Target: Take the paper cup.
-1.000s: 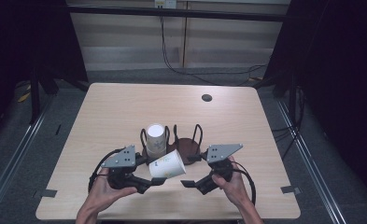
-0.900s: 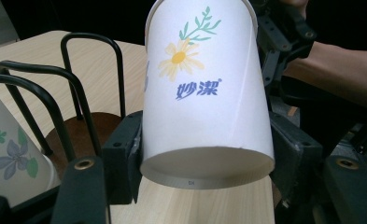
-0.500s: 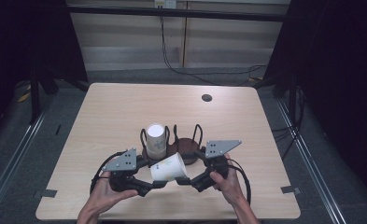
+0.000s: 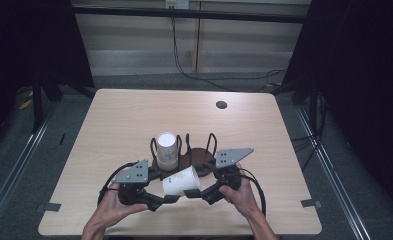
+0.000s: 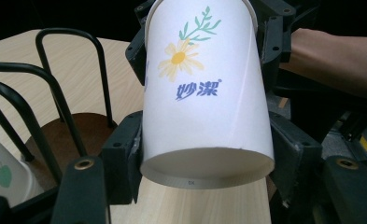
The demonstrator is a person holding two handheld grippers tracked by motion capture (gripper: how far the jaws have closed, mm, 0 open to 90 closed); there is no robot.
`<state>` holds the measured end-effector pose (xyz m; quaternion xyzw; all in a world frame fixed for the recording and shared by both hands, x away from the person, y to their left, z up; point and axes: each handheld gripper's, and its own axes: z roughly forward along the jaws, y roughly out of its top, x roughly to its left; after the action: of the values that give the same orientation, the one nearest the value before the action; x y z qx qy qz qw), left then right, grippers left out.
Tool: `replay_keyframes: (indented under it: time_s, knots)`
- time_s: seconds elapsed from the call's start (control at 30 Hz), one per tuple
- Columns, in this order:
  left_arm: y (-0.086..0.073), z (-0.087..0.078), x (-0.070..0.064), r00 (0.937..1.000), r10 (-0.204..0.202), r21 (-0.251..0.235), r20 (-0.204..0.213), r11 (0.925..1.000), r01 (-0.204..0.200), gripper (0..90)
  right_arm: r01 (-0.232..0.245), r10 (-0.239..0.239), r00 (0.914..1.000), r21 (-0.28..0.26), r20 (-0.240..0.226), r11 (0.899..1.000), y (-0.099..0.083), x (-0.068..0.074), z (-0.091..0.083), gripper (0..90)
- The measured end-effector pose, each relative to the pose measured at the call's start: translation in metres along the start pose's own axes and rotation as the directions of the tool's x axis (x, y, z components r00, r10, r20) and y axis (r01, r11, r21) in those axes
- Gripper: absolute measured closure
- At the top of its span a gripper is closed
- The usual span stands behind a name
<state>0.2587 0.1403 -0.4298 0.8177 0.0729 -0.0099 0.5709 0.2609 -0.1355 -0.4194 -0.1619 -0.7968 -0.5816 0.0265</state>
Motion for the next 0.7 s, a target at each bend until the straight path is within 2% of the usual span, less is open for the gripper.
replay_keyframes:
  time_s: [0.37, 0.5, 0.7]
  knots:
    - [-0.0032, 0.0003, 0.0057, 0.9996, -0.029, 0.017, 0.001, 0.9994, 0.029, 35.6, -0.016, 0.016, 0.9998, 0.016, 0.009, 1.0, 0.0002, -0.0033, 0.0019, 23.9]
    - [-0.0037, 0.0015, 0.0046, 0.9996, -0.03, 0.007, 0.003, 0.9995, 0.03, 35.2, -0.027, 0.027, 0.9996, 0.021, 0.012, 0.999, 0.0013, -0.0026, -0.0001, 25.0]
    - [-0.0039, 0.0004, 0.0046, 0.9991, -0.04, 0.009, -0.016, 0.9991, 0.04, 31.4, -0.027, 0.026, 0.9996, 0.029, 0.008, 0.999, 0.0039, -0.0003, -0.0003, 27.3]
